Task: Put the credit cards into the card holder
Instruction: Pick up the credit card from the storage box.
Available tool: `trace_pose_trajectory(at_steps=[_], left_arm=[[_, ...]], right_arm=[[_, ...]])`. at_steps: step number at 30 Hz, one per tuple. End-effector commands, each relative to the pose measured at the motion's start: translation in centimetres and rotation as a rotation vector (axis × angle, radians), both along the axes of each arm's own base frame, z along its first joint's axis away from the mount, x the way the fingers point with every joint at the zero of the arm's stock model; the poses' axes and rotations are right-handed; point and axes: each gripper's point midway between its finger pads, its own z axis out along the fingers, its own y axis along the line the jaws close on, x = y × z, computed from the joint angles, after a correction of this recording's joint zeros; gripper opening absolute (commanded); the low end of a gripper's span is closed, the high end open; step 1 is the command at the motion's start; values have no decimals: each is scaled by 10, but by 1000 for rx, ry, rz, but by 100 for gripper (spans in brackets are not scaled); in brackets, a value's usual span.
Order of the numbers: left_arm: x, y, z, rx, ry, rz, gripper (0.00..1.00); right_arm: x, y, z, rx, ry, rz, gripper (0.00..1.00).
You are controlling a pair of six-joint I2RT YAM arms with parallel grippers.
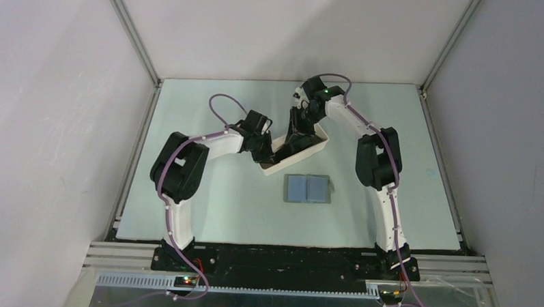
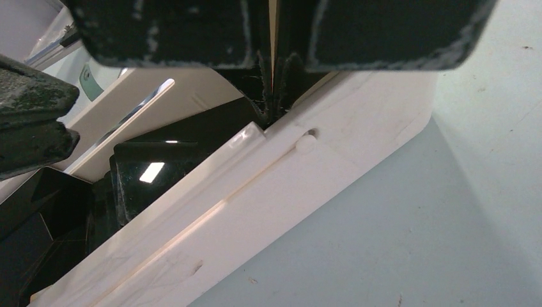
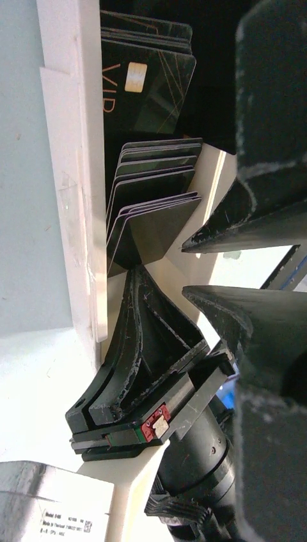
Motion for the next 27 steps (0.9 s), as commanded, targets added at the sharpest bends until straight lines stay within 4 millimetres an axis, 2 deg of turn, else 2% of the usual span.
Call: trace_pose_trajectory(at_steps=[1,10,20,25,27], left_arm=[[-22,9,-43,62,82,-8,0],[-22,11,-47,64,85,0,0],[-22,9,-47,51,80,-4,0],[-22,8,-48,48,83,-8,0],[-23,8,-48,47,84,-7,0]], right_arm=[[4,-3,0,-87,-61,35,31],[0,-8,-22,-191,-50,42,35],[0,-10,-38,-238,-44,43,35],[-4,2,-36,-178,-22,62,34],[-7,12,-30,-108,-3,75,32]])
